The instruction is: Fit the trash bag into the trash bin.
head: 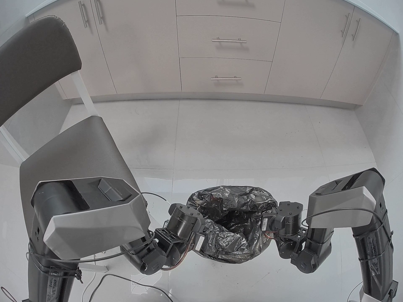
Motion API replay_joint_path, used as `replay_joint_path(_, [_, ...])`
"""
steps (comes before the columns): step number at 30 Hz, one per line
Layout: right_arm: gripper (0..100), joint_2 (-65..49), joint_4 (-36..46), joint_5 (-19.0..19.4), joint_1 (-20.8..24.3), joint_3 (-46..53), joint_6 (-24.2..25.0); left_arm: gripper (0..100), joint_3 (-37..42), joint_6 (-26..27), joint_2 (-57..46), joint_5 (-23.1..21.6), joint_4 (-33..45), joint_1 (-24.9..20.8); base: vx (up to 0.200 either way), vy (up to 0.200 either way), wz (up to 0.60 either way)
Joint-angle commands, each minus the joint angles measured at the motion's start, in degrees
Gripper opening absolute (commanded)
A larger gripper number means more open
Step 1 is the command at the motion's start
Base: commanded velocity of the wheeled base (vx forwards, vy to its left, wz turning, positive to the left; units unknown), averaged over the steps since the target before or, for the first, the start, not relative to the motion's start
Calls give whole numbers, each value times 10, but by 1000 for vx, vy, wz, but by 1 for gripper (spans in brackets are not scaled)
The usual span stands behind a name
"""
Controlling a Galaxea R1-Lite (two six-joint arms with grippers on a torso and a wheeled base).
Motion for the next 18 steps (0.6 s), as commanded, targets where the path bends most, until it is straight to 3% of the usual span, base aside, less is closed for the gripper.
replay_joint_path(1, [0, 1, -10, 0, 0, 0, 0, 0, -12, 0, -2, 13, 10, -1, 0, 0, 0])
replay_joint_path(4, [0, 1, -10, 0, 0, 0, -1, 0, -25, 0, -1, 50, 31, -9, 0, 0, 0])
replay_joint_path(13, [0, 1, -10, 0, 0, 0, -1, 0, -57, 0, 1, 104, 81, -29, 0, 0, 0])
replay_joint_path(18, [0, 1, -10, 0, 0, 0, -1, 0, -61, 2, -1, 111, 87, -33, 0, 0, 0])
